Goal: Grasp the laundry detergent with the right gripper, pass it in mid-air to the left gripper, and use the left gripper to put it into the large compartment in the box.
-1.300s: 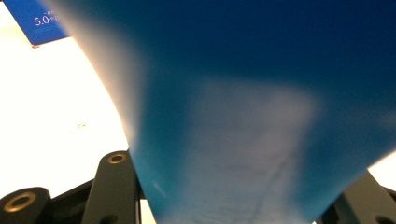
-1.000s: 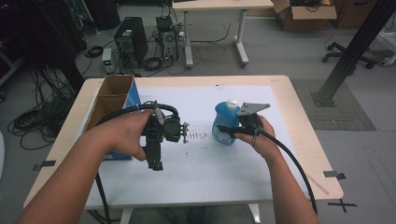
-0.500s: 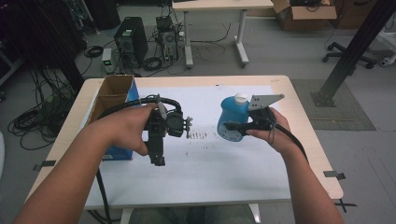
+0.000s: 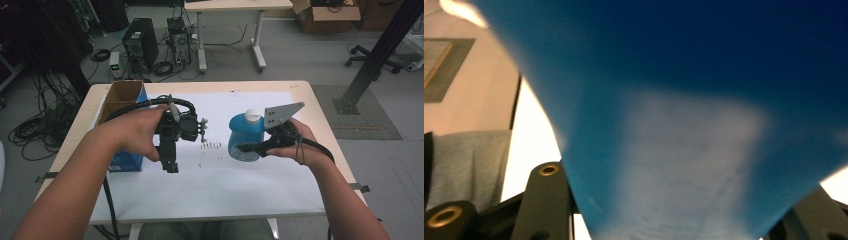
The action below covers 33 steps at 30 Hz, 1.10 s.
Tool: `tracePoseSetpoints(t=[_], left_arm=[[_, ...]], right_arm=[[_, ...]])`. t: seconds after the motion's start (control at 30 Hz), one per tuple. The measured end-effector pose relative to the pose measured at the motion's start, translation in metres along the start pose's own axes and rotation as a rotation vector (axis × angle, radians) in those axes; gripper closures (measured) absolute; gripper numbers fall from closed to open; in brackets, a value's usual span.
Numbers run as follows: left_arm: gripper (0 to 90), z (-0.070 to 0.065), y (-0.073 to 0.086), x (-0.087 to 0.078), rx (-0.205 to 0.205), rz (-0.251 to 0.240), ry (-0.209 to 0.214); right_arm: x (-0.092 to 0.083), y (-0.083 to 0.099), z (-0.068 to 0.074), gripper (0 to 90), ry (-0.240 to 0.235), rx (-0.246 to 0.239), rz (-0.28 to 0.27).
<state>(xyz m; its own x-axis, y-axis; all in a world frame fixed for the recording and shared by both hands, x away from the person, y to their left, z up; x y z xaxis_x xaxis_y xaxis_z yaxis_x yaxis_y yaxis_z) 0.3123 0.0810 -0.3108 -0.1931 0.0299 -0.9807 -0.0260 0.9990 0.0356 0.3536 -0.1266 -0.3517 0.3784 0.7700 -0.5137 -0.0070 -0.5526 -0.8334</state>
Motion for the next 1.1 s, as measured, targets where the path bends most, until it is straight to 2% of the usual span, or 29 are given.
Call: tracePoseSetpoints(t=[0.23,0.27,0.57,0.93,1.1], left_arm=[[0.2,0.0,-0.004,0.0,0.005,0.003,0.004],[0.2,0.0,-0.005,0.0,0.008,0.004,0.005],[0.2,0.001,-0.007,-0.001,0.008,0.001,0.008],[0.2,0.0,-0.01,0.001,0.014,-0.004,0.016],[0.2,-0.001,-0.014,0.004,0.022,0.008,0.02]], right_arm=[[0.006,-0.002,0.018,45.7,-0.051,-0.032,0.005],[0.01,-0.001,0.026,45.7,-0.068,-0.042,-0.001],[0.025,0.001,0.047,45.7,-0.117,-0.052,-0.024],[0.053,0.004,0.068,45.6,-0.144,-0.044,-0.027],[0.063,0.004,0.072,45.5,-0.146,-0.033,-0.028]])
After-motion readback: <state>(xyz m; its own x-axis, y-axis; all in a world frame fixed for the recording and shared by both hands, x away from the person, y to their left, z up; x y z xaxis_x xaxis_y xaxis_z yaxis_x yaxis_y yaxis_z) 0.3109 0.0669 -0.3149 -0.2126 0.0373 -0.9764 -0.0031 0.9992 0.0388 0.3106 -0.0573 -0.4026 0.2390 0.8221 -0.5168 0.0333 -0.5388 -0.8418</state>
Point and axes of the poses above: each handheld gripper's, and its own axes: x roughly forward along the jaws, y roughly out of its underside, z roughly to its left, the point moved 7 cm from there along x, roughly forward along the jaws, and after that the axes turned 11 degrees about y, right-handed, at the moved point
